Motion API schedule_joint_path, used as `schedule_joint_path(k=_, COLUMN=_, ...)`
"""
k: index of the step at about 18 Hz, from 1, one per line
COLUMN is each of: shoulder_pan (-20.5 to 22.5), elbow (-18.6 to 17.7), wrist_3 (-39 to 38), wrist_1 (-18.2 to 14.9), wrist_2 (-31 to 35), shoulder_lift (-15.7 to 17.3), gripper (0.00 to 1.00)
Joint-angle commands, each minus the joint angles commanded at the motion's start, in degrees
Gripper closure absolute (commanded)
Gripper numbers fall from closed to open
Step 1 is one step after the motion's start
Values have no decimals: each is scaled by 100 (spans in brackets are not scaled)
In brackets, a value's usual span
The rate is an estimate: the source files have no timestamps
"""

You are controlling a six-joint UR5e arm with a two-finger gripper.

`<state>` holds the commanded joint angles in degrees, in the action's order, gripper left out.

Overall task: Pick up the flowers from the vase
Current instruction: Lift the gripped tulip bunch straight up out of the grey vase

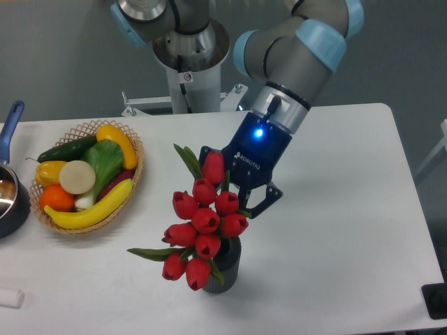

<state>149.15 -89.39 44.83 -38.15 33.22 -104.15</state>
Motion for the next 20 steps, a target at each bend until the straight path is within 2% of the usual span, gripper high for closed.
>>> schedule_joint_path(k=9, shoulder_pan=62, elbow=299, wrist_3=-255, wrist_1=-9, wrist_2=0, shoulder_lift=9, gripper=51)
schedule_joint_path(k=20, shoulder_pan=264, elbow=317, wrist_3=-502, wrist_1=-9, wrist_2=-9, shoulder_lift=193, gripper=51)
